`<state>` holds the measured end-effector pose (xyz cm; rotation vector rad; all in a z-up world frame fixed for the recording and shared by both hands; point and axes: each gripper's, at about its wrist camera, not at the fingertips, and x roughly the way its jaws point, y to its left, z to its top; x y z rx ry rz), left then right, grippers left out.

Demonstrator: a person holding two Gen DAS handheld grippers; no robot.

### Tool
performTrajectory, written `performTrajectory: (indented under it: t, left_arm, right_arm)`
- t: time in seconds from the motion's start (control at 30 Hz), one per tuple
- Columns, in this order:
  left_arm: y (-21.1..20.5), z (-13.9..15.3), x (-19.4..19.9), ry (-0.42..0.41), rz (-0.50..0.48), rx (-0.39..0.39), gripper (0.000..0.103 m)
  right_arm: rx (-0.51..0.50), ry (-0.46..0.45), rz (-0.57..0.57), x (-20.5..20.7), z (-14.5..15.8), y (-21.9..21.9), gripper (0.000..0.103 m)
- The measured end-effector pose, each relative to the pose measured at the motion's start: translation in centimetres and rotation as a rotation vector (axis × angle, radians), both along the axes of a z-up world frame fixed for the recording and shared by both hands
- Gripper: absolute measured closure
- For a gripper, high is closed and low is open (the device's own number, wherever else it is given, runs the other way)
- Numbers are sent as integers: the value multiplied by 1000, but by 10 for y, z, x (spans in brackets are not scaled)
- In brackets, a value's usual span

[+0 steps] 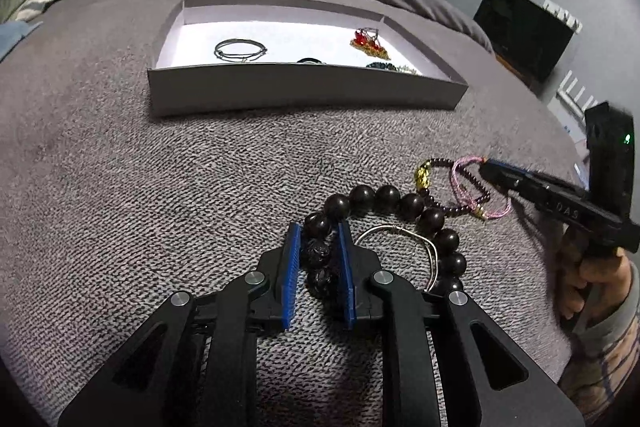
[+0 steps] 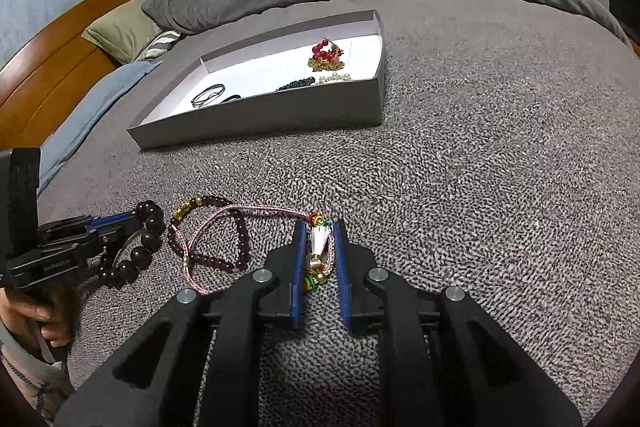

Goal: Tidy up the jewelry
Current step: 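Carry both bracelets into the tray and open both grippers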

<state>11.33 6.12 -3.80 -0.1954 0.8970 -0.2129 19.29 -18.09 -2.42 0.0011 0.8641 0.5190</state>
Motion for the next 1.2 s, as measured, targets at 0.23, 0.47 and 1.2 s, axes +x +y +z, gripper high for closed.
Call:
performTrajectory:
  t: [0.23,0.47,1.2]
  left_arm:
    - [3,19,-15,-108,-3,-31,87]
    - [1,50,-25,-190,-16,-120,87]
    - [-1,125,14,-348,-14,-62,88]
  right_arm:
    - [64,-50,39,-10,10,-3,97]
    - [118,-142,63,-22,33,-5,97]
    - [114,-275,61,9,94,6,97]
